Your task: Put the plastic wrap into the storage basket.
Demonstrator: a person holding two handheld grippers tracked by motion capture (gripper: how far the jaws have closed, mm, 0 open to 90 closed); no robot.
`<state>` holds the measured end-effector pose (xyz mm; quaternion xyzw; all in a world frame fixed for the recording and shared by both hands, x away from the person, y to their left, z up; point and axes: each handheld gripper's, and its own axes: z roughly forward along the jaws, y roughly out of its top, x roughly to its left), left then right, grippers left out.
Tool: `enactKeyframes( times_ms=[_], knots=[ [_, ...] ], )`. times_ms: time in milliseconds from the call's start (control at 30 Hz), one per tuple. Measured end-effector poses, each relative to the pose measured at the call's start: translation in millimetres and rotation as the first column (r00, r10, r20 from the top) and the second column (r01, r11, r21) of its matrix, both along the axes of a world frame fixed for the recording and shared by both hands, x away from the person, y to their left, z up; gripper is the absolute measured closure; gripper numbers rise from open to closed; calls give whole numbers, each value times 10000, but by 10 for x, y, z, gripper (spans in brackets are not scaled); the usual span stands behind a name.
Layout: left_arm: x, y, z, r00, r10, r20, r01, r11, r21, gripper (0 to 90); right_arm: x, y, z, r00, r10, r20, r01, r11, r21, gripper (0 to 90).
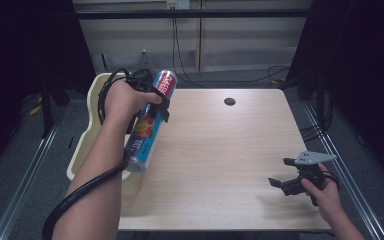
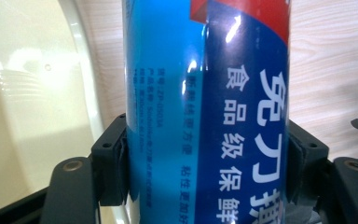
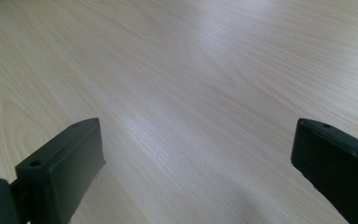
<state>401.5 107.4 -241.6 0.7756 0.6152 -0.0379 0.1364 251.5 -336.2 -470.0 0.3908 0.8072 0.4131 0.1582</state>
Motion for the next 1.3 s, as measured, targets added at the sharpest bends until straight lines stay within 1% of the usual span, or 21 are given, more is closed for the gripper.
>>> enactKeyframes(
  times_ms=[100, 267, 333, 400, 567, 600, 633, 800, 867, 900, 967, 1067, 1133, 1233, 1300],
  knots=[
    [-4, 32, 21, 10000, 60, -9, -60, 10000, -24, 322, 2, -4, -1, 10000, -56, 38, 56, 10000, -20, 20],
    [-9, 74, 42, 10000, 73, 29, -73, 10000, 53, 322, 4, -2, -1, 10000, 24, 47, -24, 10000, -18, 20],
    [-14, 98, 50, 9999, 120, 6, -120, 9999, -32, 322, 3, -4, 1, 10000, -11, 48, 12, 10000, -21, 20],
    [-18, 110, 59, 9999, 139, 32, -139, 9999, 55, 322, -1, -3, 1, 10000, -69, 49, 69, 10000, -23, 19],
    [-28, 171, 84, 9997, 245, 8, -244, 9997, -13, 322, -1, -1, 0, 9999, -105, 55, 105, 9999, -36, 19],
    [-28, 171, 84, 9997, 245, 8, -244, 9997, -13, 322, 1, -5, 2, 10000, -31, 20, 31, 10000, -25, 20],
    [-32, 195, 87, 9996, 275, 46, -275, 9996, 58, 322, 3, 0, 0, 9999, -73, 94, 74, 10000, -42, 20],
    [-42, 256, 80, 9994, 358, 29, -358, 9993, 113, 322, -3, -3, 9, 9999, -114, 26, 114, 9999, 13, 20],
    [-51, 279, 76, 9992, 404, -52, -404, 9992, 72, 322, -5, -6, 12, 9999, -165, 45, 165, 9999, -6, 20],
    [-57, 285, 69, 9990, 450, -6, -450, 9990, 50, 322, -2, -6, 8, 9999, -107, 61, 106, 9999, 46, 19],
    [-60, 297, 69, 9990, 442, 5, -442, 9990, 74, 322, -7, -5, 10, 9999, -168, 38, 168, 9999, 28, 20],
    [-75, 350, 84, 9986, 526, -54, -526, 9986, 54, 322, -6, 1, 5, 9999, -124, 65, 125, 9999, -48, 20],
    [-83, 385, 89, 9985, 554, 54, -554, 9983, 153, 322, -6, 4, 10, 9999, -120, 60, 120, 9999, -29, 20],
    [-93, 429, 87, 9978, 667, 53, -668, 9977, 114, 322, -5, 3, 7, 9999, -161, 64, 161, 9999, -36, 19],
    [-96, 455, 86, 9973, 731, 63, -732, 9972, 133, 322, -3, 3, 3, 10000, -87, 36, 87, 10000, -27, 20]
  ],
)
